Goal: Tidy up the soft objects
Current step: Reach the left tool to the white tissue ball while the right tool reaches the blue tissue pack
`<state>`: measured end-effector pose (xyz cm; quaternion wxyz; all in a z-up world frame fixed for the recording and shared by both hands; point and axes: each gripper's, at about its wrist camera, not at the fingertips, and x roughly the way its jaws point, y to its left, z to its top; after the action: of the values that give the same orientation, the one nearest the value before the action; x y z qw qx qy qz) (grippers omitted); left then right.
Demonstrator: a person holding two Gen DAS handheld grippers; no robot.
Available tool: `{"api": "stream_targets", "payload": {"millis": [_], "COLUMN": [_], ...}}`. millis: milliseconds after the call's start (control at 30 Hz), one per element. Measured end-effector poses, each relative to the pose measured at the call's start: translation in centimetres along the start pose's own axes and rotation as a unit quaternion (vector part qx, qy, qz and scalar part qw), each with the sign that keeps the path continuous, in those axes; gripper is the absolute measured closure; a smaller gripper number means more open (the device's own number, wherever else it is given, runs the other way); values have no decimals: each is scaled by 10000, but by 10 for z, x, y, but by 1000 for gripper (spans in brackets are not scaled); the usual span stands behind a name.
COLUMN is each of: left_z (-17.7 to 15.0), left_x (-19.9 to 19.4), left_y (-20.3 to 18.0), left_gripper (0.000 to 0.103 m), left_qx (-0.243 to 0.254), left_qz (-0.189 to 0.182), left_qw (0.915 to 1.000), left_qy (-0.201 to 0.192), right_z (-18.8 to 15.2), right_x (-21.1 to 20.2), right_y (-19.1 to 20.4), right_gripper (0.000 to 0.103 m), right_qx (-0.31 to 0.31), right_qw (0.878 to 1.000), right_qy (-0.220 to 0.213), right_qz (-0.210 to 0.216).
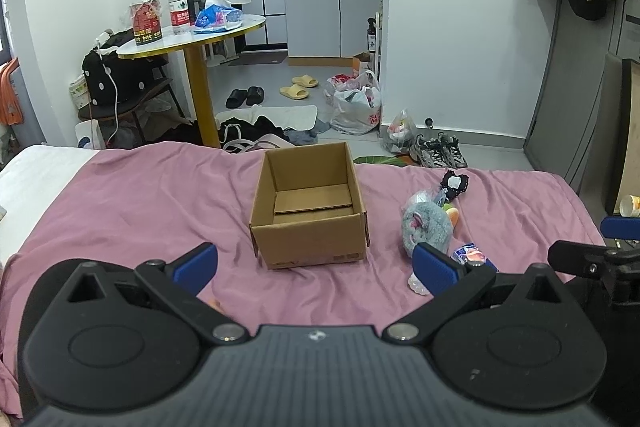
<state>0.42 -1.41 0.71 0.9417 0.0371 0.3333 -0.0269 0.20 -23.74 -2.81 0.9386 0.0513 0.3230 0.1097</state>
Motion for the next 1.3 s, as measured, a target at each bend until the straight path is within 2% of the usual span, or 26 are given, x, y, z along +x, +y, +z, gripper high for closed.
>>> {"api": "stream_targets", "payload": {"millis": [233, 567, 1300], "left_z": [-3, -4, -1], "left_x": [15, 37, 95], "left_y": [-2, -2, -26], "left_gripper": [0, 0, 1], "left_qx": [-6, -62, 28], "left_qz": [-32, -274, -652], "left_qw": [10000, 9994, 9960], "left_qy": [80, 197, 610], "right_z": [-2, -1, 1], "right_x": [13, 30, 78], "right_y": [1, -7, -45], "right_gripper": [0, 0, 0], "right_qx": [-36, 65, 491], "right_qw": [9999, 9995, 9948], "right_qy": [134, 305, 745], "right_qz": [10, -112, -490]}}
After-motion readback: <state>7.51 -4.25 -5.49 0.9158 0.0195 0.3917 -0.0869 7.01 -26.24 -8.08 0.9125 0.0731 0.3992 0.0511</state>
